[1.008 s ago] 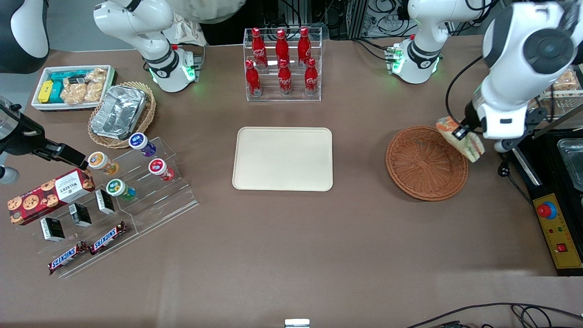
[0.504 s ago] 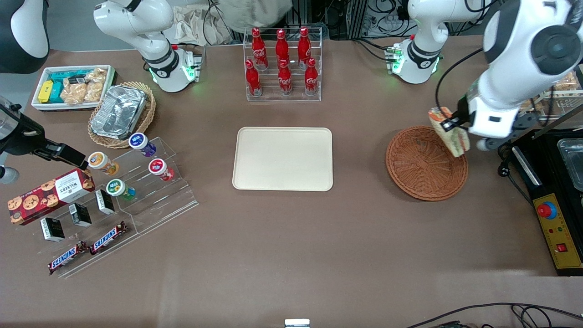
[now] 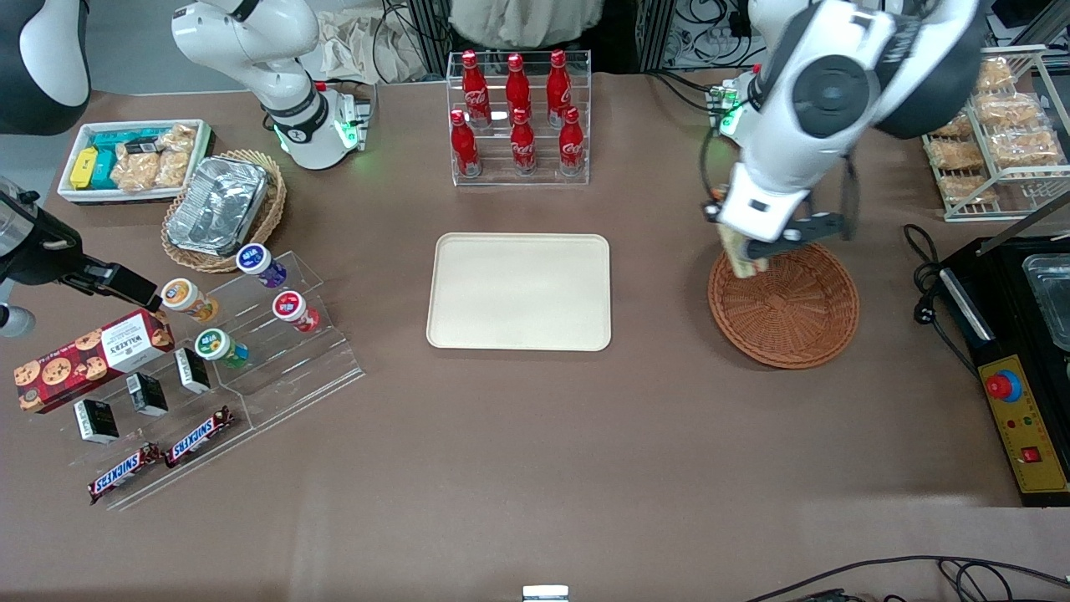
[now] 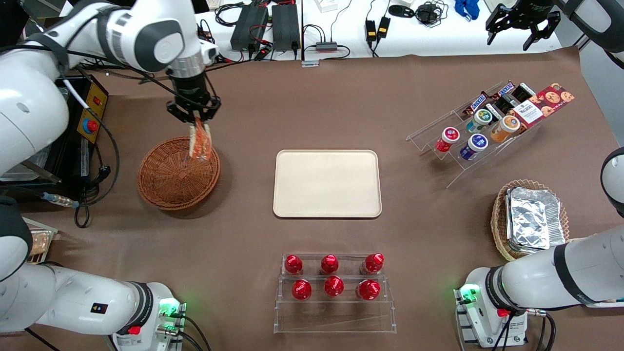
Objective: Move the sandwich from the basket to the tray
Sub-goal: 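Carry the sandwich over the cream tray with the left gripper, then lower the sandwich onto the tray and open the left gripper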
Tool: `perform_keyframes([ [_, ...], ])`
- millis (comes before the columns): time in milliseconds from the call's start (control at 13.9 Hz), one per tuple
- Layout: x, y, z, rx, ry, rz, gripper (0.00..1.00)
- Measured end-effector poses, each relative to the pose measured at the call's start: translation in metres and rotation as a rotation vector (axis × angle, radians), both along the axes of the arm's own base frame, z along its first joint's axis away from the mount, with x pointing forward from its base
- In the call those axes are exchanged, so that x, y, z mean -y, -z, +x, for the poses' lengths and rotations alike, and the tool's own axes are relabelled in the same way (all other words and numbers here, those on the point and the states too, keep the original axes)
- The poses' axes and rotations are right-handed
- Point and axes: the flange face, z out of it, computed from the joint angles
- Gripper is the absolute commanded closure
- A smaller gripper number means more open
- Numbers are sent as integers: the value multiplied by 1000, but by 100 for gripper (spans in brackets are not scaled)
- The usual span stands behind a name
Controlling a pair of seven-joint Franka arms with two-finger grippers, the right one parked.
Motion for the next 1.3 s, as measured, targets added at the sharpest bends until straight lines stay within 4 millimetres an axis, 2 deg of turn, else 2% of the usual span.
perform_keyframes([
  [288,50,15,-6,9,3,-121,100],
  [648,117,58,-10,82,-29,-171,100],
  [792,135,81,-8,102,-54,-189,100],
  [1008,149,118,-1,115,-64,-210,100],
  [1296,181,152,-15,123,-49,-230,100],
])
